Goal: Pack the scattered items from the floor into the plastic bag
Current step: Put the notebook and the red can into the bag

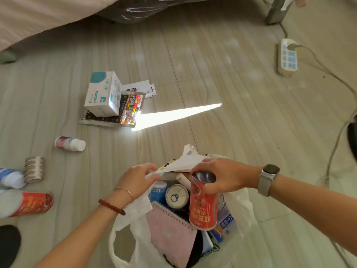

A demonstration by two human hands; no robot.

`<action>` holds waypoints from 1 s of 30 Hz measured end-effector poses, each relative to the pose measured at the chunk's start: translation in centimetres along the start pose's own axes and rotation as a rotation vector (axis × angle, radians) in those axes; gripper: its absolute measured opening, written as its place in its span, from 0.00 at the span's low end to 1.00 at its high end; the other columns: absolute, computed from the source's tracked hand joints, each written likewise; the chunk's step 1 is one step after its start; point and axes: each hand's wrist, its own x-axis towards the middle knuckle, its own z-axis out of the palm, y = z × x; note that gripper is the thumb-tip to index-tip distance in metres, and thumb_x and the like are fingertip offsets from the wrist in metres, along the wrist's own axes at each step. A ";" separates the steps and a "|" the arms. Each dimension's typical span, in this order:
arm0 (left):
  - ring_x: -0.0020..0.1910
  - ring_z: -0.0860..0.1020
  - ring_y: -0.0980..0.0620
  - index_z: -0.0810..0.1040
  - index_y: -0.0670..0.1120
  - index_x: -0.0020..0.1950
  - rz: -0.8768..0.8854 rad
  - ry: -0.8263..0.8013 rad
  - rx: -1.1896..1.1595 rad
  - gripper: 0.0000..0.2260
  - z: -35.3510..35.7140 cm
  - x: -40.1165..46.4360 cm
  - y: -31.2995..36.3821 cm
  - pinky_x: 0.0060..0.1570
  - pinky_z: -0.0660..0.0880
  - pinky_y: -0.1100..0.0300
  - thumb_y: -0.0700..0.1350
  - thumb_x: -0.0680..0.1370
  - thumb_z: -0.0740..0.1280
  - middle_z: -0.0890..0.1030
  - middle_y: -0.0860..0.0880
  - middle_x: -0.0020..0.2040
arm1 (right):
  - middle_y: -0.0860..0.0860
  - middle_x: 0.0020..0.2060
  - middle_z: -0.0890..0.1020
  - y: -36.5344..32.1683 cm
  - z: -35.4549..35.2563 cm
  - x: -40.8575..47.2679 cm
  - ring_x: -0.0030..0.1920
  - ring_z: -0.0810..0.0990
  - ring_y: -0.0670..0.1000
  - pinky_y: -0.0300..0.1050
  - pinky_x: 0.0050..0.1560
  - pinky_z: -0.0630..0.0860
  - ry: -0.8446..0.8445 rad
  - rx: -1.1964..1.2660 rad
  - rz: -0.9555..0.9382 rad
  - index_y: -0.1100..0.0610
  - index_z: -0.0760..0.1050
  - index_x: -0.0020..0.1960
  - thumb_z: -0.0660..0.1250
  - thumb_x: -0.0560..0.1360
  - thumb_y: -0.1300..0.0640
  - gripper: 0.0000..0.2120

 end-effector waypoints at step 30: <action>0.39 0.69 0.50 0.71 0.39 0.41 -0.004 0.563 -0.475 0.10 -2.3 1.3 1.5 0.34 0.62 0.62 0.41 0.80 0.57 0.72 0.45 0.37 | 0.59 0.49 0.80 6.1 4.9 -0.4 0.48 0.78 0.61 0.47 0.39 0.65 0.590 -0.023 0.692 0.60 0.70 0.52 0.51 0.79 0.56 0.11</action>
